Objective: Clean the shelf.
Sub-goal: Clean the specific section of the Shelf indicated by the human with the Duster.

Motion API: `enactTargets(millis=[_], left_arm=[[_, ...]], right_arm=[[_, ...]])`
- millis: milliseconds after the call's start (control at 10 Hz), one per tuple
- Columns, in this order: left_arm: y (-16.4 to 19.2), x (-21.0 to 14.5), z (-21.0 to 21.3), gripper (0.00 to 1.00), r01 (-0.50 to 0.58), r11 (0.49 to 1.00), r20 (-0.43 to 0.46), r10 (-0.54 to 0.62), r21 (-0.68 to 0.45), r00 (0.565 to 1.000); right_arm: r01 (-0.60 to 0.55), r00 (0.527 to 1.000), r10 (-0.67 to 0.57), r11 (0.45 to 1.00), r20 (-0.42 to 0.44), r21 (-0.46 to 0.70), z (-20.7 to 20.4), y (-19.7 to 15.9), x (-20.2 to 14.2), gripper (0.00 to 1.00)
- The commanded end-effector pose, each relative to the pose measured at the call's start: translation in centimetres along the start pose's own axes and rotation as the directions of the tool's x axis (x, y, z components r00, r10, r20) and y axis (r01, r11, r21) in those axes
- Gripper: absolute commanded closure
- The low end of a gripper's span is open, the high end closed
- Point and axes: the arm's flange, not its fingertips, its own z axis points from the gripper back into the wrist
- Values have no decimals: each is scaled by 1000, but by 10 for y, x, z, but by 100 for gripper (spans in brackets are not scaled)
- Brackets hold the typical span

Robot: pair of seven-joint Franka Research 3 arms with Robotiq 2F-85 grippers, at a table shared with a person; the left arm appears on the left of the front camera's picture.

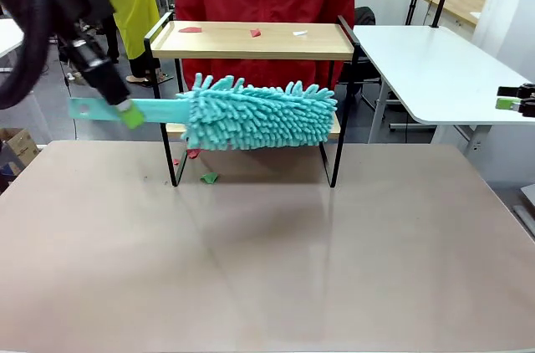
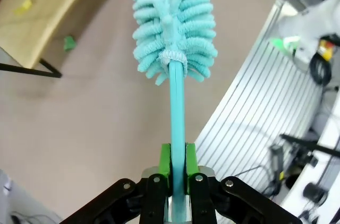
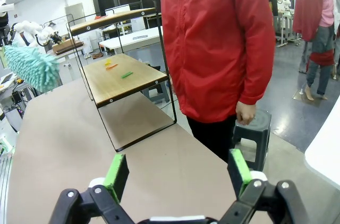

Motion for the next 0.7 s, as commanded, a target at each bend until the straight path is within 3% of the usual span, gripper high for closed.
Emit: enactTargets(millis=[0, 300, 600], left_arm=[[-7, 27, -9, 87, -141, 990, 39, 142, -22, 989], [-22, 73, -35, 87, -302, 953, 89, 304, -34, 949], [-41, 117, -68, 87, -471, 882, 162, 464, 5, 871]], right_arm=[[-4, 1000, 4, 1000, 3, 1, -2, 2, 3, 0], [-4, 1000, 4, 1000, 3, 1, -2, 2, 3, 0], [-4, 1000, 4, 1000, 3, 1, -2, 2, 3, 0]])
